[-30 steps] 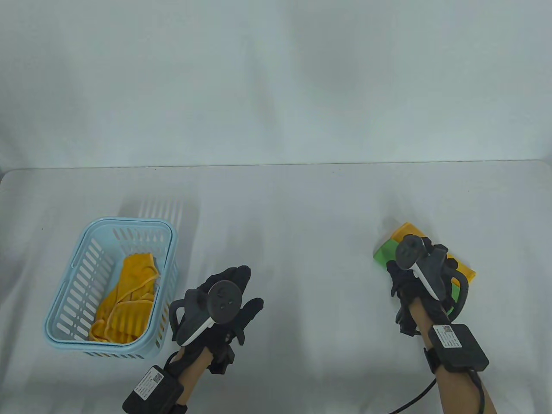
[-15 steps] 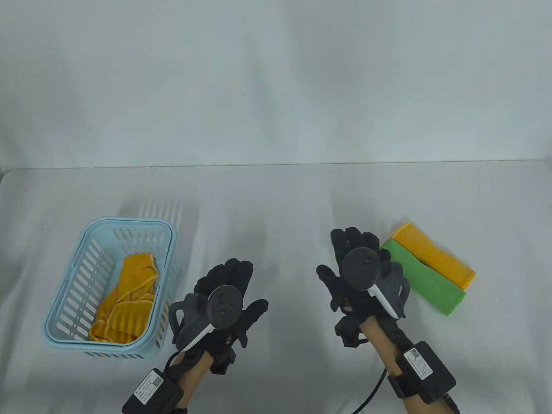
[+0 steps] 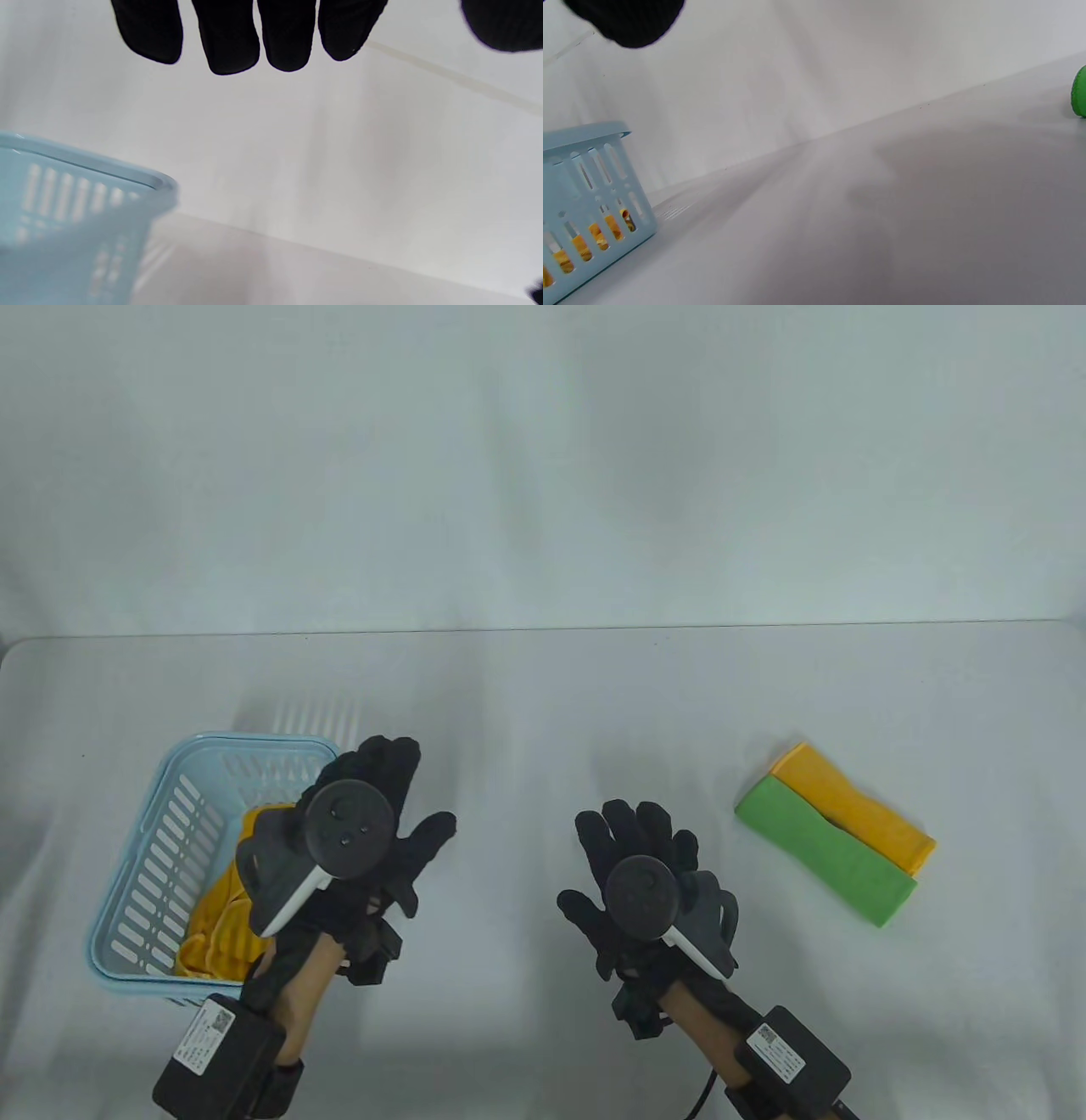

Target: Roll square towel into towel roll

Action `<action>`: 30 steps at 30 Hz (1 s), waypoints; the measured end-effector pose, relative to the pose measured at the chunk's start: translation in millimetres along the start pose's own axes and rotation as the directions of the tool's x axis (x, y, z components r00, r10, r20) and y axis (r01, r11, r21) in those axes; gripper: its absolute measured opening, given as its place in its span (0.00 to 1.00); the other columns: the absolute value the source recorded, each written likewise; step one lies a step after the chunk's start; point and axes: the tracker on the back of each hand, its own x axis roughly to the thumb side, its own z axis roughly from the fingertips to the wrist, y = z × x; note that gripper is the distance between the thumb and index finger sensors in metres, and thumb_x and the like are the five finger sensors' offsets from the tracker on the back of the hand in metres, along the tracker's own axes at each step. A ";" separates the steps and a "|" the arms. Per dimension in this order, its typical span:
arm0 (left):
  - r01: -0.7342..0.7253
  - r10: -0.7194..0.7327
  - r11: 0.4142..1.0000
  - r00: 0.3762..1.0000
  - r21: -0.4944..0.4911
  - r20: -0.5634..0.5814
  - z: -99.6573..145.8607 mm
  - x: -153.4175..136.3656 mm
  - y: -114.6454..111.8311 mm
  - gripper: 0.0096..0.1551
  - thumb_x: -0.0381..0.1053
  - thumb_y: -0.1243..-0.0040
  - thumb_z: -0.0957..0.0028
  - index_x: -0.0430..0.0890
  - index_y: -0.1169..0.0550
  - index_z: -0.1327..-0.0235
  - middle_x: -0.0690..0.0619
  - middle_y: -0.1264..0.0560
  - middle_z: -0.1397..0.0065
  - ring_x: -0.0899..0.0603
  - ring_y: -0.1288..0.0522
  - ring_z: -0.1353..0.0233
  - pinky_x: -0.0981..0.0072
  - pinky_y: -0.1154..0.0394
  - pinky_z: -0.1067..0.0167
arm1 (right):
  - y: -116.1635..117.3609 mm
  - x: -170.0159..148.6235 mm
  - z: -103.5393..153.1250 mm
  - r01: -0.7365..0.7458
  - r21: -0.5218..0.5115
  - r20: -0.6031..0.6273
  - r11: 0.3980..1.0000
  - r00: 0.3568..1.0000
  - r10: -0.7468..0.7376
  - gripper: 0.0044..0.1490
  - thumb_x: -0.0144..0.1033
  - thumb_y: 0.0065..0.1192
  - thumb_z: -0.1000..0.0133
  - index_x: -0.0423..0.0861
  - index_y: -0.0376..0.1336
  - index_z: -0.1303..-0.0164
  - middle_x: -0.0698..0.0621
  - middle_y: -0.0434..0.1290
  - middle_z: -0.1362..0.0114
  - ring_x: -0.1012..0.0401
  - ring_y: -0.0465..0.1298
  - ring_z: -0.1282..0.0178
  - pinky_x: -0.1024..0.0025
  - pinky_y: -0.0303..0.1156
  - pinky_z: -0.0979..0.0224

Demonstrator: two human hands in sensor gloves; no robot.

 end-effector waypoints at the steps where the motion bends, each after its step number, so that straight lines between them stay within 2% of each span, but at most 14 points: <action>1: 0.032 -0.032 0.999 0.999 -0.001 -0.028 -4.3 -8.8 5.6 0.52 0.74 0.45 0.63 0.58 0.40 0.21 0.52 0.40 0.15 0.35 0.37 0.16 0.33 0.38 0.25 | 0.0 0.2 0.1 0.003 0.000 0.000 1.000 1.000 -0.003 0.54 0.66 0.56 0.60 0.66 0.37 0.27 0.60 0.38 0.15 0.47 0.37 0.12 0.34 0.36 0.20; 5: 0.133 -0.140 0.989 0.982 -0.060 -0.127 -19.3 -44.7 9.2 0.52 0.73 0.45 0.62 0.58 0.40 0.21 0.53 0.40 0.15 0.36 0.37 0.16 0.34 0.37 0.25 | -3.0 -1.1 0.2 0.024 -0.001 -0.005 1.000 1.000 -0.024 0.54 0.66 0.56 0.60 0.66 0.37 0.27 0.59 0.38 0.15 0.47 0.38 0.12 0.34 0.36 0.20; 11: 0.206 -0.277 0.943 0.922 -0.263 -0.270 -41.8 -106.3 -24.6 0.52 0.72 0.44 0.63 0.58 0.40 0.22 0.53 0.39 0.15 0.36 0.36 0.17 0.34 0.37 0.26 | -8.3 -5.9 -1.0 0.070 -0.004 -0.020 0.998 0.997 -0.070 0.54 0.65 0.56 0.60 0.66 0.37 0.27 0.59 0.39 0.15 0.47 0.38 0.12 0.34 0.37 0.20; 15: 0.155 -0.293 0.908 0.899 -0.388 -0.325 -54.1 -134.5 -45.5 0.54 0.72 0.42 0.65 0.57 0.41 0.22 0.53 0.40 0.16 0.36 0.36 0.17 0.35 0.36 0.26 | -8.6 -8.4 -1.9 0.092 -0.001 -0.033 0.996 0.995 -0.092 0.53 0.65 0.56 0.59 0.66 0.38 0.27 0.59 0.39 0.15 0.47 0.39 0.12 0.34 0.37 0.20; 17: 0.140 -0.313 0.877 0.892 -0.460 -0.326 -58.2 -143.7 -57.6 0.56 0.72 0.40 0.67 0.57 0.41 0.22 0.53 0.41 0.15 0.35 0.36 0.17 0.35 0.36 0.26 | -8.8 -9.1 -2.1 0.097 0.001 -0.035 0.995 0.995 -0.097 0.53 0.65 0.56 0.59 0.65 0.38 0.27 0.59 0.39 0.15 0.47 0.38 0.12 0.34 0.37 0.20; 21: 0.159 -0.372 0.792 0.891 -0.590 -0.259 -63.3 -153.0 -83.9 0.59 0.71 0.38 0.71 0.57 0.43 0.22 0.55 0.42 0.15 0.36 0.36 0.17 0.35 0.37 0.26 | -9.7 -9.8 -2.2 0.103 0.002 -0.039 0.995 0.994 -0.103 0.53 0.65 0.56 0.59 0.65 0.38 0.27 0.59 0.39 0.15 0.47 0.39 0.12 0.34 0.37 0.20; 30: 0.252 -0.508 0.581 0.855 -0.774 -0.103 -61.8 -163.3 -131.0 0.62 0.72 0.37 0.76 0.62 0.44 0.22 0.59 0.47 0.14 0.36 0.39 0.16 0.37 0.38 0.24 | -11.1 -12.2 -3.1 0.114 0.012 -0.060 0.993 0.992 -0.113 0.53 0.64 0.56 0.59 0.65 0.38 0.27 0.59 0.40 0.15 0.47 0.39 0.12 0.34 0.38 0.20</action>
